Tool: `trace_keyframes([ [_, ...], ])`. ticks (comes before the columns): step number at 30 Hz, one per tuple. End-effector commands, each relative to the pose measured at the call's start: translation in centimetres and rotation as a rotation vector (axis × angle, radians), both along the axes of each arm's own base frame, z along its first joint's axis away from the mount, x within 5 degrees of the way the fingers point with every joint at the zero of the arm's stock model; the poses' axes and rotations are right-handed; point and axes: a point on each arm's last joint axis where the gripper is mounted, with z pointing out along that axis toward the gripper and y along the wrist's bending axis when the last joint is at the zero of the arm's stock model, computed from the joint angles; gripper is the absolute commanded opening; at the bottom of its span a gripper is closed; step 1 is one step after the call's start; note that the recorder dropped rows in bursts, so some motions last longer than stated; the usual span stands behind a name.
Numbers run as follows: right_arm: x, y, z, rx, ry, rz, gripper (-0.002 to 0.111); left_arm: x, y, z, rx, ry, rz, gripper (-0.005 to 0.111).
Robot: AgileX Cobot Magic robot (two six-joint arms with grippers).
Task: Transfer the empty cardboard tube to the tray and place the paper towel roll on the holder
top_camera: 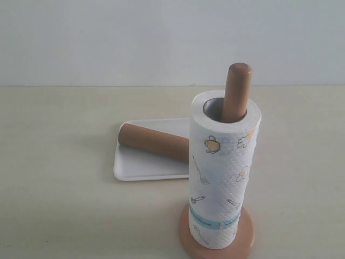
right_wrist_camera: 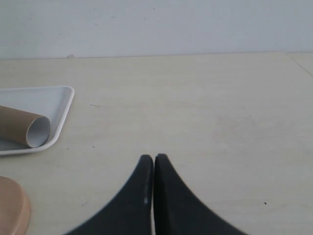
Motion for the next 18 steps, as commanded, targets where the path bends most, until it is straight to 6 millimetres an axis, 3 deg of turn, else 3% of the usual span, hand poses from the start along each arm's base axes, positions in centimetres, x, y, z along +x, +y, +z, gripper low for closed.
trace_keyframes([
  [1,0.0,0.0,0.1,0.002,-0.014,-0.003,0.000,0.0,-0.3,-2.3,-0.096,0.004,-0.022,0.005],
  [8,0.0,0.0,0.1,0.002,-0.014,-0.003,0.000,0.1,-0.2,-5.9,-0.227,0.088,0.029,0.005],
  [18,0.0,0.0,0.1,0.002,-0.014,-0.003,0.000,0.0,0.2,-7.0,-0.209,0.198,0.122,0.005],
])
